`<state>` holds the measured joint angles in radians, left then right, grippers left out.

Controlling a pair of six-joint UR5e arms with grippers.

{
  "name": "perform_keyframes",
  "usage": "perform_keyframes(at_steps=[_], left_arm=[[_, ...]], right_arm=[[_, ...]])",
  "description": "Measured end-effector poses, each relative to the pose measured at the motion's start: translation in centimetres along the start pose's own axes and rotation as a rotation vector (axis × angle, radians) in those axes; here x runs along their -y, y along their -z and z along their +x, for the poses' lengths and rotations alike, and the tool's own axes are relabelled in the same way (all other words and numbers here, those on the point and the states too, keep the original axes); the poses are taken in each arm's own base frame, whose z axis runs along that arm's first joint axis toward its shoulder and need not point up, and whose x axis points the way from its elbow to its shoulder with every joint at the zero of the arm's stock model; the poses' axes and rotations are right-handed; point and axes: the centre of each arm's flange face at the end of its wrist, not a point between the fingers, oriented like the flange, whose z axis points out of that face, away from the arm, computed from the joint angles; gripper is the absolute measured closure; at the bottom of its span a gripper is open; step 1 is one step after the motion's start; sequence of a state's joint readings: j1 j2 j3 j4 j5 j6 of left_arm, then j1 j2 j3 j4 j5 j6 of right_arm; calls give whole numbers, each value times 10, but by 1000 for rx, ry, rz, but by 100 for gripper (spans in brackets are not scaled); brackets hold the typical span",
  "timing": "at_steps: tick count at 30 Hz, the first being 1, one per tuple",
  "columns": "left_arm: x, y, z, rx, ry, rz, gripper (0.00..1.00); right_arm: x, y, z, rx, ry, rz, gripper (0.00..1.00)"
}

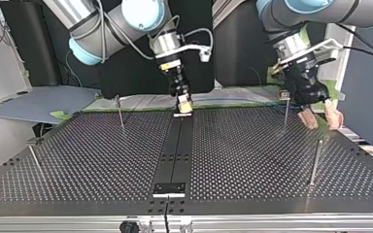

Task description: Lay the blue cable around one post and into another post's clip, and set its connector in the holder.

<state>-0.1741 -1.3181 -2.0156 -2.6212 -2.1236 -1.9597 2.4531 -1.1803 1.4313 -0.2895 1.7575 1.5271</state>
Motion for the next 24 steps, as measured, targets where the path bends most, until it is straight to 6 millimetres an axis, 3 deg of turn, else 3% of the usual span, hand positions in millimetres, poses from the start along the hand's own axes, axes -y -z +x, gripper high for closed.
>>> perform_keyframes(at_steps=[4,8,24], left_arm=[[7,-3,-23,22,-1,-1,0],[10,-9,-34,22,-19,-9,0],[7,-56,-27,-66,-69,-36,0]], right_arm=[[2,-7,14,-26,-4,5,100],[5,-11,28,-48,-7,13,100],[22,-25,92,-145,-22,91,100]])
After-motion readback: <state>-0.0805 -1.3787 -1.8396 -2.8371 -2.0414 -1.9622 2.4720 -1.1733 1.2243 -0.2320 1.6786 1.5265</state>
